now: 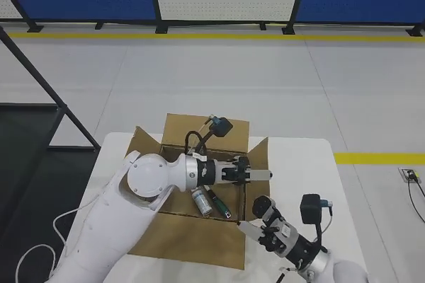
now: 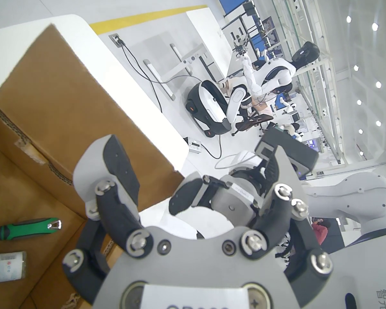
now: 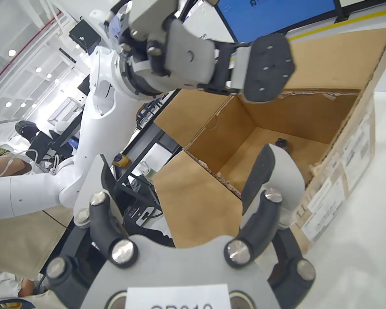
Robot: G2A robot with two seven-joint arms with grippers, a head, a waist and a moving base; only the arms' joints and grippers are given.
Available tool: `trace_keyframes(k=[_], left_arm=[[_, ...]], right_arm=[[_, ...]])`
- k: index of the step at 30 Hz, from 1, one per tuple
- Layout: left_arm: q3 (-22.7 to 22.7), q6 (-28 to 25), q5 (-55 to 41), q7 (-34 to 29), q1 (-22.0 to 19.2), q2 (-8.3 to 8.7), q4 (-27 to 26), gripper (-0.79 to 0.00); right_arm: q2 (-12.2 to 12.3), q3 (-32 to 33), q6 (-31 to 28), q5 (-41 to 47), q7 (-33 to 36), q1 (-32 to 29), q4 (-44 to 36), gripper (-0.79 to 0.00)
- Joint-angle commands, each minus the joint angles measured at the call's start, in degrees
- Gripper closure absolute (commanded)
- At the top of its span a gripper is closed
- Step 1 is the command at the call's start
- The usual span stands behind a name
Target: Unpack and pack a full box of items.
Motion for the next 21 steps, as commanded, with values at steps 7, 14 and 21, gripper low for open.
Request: trace_keyframes(k=[7,14,21], left_arm=[[-16.15,-1.90,3.47,-0.23,11.06,3.71,-12.72,-0.785],[-31.65,-5.96,2.27,3.73,22.82,5.82,-22.05,-0.785],[-45.80,-10.48,-1.94,11.19,36.04,6.63,-26.10,-0.785]], right_arm=[[0.47,3.30,4.92,2.78,0.76,0.92,3.64,-0.785],[0.77,4.04,7.42,4.36,1.14,1.42,6.85,-0.785],[1.03,3.86,7.85,6.36,1.46,0.73,10.25,-0.785]])
